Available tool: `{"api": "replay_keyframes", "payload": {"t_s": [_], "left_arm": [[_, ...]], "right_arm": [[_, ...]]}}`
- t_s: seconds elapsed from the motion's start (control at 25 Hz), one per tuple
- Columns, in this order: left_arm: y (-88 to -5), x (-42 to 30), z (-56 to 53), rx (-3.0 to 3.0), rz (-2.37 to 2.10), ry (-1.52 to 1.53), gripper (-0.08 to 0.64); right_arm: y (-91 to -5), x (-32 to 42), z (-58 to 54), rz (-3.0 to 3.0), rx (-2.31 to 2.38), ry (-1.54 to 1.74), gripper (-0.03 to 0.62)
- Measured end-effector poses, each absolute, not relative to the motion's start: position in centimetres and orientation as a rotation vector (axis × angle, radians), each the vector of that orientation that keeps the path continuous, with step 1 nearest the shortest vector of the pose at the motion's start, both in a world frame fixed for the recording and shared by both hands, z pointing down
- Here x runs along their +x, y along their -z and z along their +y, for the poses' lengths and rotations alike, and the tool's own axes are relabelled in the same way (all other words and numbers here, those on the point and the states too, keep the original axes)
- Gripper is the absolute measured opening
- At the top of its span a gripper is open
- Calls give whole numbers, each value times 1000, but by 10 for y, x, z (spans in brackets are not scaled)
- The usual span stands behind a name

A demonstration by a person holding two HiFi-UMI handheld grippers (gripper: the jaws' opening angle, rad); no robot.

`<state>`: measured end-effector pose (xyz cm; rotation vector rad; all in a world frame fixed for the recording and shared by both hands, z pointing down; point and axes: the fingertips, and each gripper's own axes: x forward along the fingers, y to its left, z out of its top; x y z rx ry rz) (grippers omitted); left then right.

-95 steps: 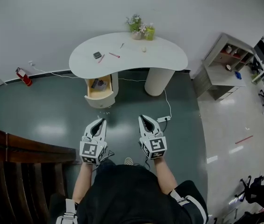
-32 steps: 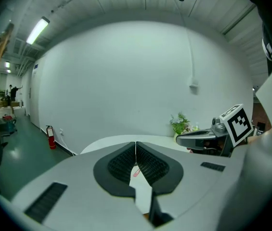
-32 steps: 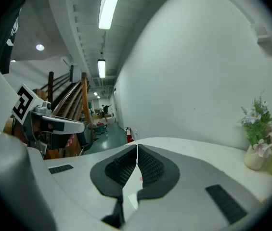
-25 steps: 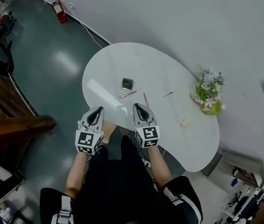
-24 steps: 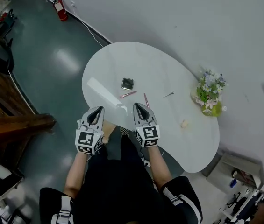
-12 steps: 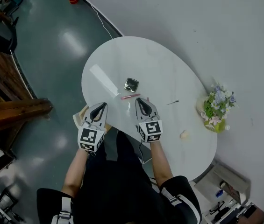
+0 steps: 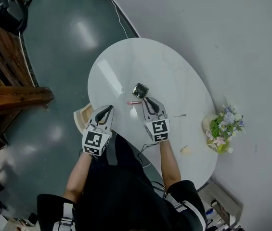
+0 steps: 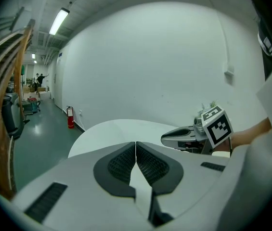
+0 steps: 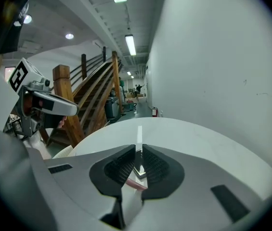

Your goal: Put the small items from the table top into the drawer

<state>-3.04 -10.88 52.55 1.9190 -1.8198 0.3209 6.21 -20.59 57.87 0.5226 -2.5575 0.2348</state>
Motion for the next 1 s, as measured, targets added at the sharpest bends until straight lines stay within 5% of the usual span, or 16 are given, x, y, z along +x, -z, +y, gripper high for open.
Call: {"api": "replay_keyframes", "payload": {"t_s": [0.16, 0.24, 0.56, 1.0], "left_arm": [[-529, -33, -113, 1891, -1834, -335, 21], [-529, -33, -115, 1887, -1836, -336, 21], [-540, -35, -118, 1866, -1827, -330, 21], [-547, -40, -123, 1848, -1813, -346, 21]], "right_arm": [[-587, 56, -213, -2542, 444, -191, 47], [-593, 53, -216, -2533, 389, -192, 132], [-617, 47, -224, -2487, 225, -121, 259], [-642, 42, -231, -2411, 165, -34, 296]]}}
